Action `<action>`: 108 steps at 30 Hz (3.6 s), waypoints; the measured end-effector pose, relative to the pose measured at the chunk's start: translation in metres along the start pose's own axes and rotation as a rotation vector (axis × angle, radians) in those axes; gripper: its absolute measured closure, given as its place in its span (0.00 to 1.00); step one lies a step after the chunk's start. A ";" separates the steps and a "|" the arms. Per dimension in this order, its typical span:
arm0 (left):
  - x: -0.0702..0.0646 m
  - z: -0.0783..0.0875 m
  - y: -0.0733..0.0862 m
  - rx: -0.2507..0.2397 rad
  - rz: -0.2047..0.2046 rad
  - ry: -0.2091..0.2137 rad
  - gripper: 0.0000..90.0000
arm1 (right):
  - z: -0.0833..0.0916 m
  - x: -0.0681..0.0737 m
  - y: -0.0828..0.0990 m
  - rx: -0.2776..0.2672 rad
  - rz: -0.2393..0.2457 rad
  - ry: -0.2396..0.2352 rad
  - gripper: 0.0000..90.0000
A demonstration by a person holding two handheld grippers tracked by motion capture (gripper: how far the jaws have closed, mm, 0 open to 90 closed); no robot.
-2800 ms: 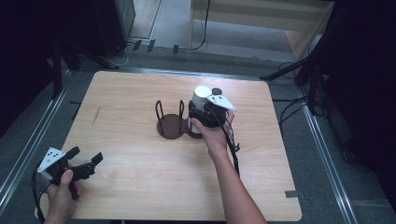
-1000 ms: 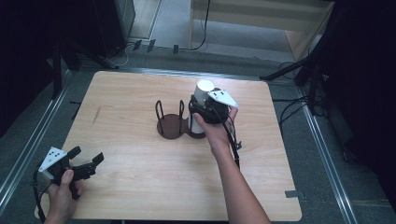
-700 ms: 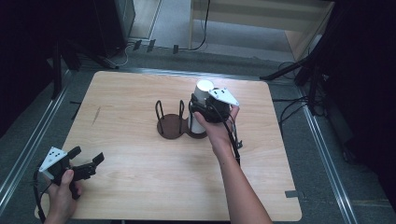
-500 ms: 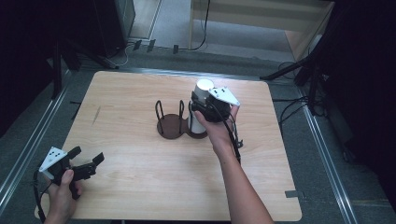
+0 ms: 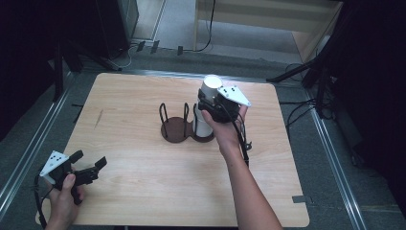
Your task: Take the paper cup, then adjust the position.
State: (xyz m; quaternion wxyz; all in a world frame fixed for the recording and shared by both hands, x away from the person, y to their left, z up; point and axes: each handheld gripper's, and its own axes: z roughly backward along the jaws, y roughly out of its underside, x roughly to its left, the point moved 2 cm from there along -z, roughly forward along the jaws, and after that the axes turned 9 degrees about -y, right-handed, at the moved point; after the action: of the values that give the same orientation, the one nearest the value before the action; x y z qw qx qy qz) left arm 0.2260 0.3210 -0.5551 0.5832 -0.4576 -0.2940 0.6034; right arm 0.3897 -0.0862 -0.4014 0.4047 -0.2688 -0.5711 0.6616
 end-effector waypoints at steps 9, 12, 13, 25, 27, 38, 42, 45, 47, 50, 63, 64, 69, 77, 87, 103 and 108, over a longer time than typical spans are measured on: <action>0.001 0.000 0.000 0.003 0.008 0.001 0.00 | 0.009 0.000 -0.018 -0.039 0.004 0.000 0.35; 0.001 -0.001 0.000 0.002 0.012 0.007 0.00 | 0.014 0.000 -0.024 -0.055 0.006 0.005 0.35; 0.001 -0.001 0.000 0.003 0.013 0.009 0.00 | 0.015 0.000 -0.025 -0.057 0.004 0.006 0.35; -0.001 -0.003 -0.001 0.027 0.000 0.024 0.00 | 0.033 -0.012 -0.030 -0.063 0.012 0.044 0.35; -0.001 -0.003 -0.001 0.032 -0.002 0.025 0.00 | 0.037 -0.016 -0.028 -0.064 0.011 0.052 0.35; 0.000 -0.004 0.000 0.032 0.004 0.036 0.00 | 0.064 -0.040 -0.007 -0.053 -0.011 0.089 0.35; 0.001 -0.006 0.000 0.010 0.030 0.043 0.00 | 0.075 -0.048 0.004 -0.044 -0.018 0.111 0.35; 0.003 -0.007 -0.001 -0.012 0.039 0.027 0.00 | 0.084 -0.050 0.013 -0.034 -0.003 0.121 0.35; 0.005 -0.007 -0.001 -0.029 0.032 0.023 0.00 | 0.088 -0.049 0.019 -0.029 -0.002 0.123 0.34; 0.007 -0.006 -0.004 -0.056 0.034 -0.011 0.00 | 0.095 -0.049 0.034 -0.014 0.011 0.136 0.34; -0.043 -0.005 -0.033 -0.007 -0.041 0.036 0.00 | 0.109 -0.047 0.088 0.031 0.012 0.157 0.35; -0.048 -0.006 -0.034 0.000 -0.047 0.050 0.00 | 0.109 -0.046 0.091 0.022 0.020 0.166 0.35; -0.079 -0.018 -0.040 0.024 -0.067 0.120 0.00 | 0.109 -0.044 0.101 0.041 0.042 0.182 0.35; -0.122 -0.035 -0.053 0.069 -0.102 0.229 0.00 | 0.108 -0.039 0.109 0.077 0.084 0.191 0.34; -0.152 -0.044 -0.058 0.107 -0.167 0.309 0.00 | 0.103 -0.028 0.117 0.105 0.124 0.193 0.35; -0.163 -0.047 -0.055 0.127 -0.174 0.352 0.00 | 0.093 0.000 0.139 0.165 0.251 0.172 0.35; -0.172 -0.046 -0.055 0.137 -0.194 0.375 0.00 | 0.089 0.010 0.144 0.174 0.285 0.154 0.35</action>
State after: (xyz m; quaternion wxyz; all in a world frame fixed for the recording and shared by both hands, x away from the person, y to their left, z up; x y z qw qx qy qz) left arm 0.2737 0.1536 -0.4887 0.7128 -0.4906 -0.1813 0.4673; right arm 0.2787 -0.1283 -0.5220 0.3710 -0.3610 -0.4353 0.7366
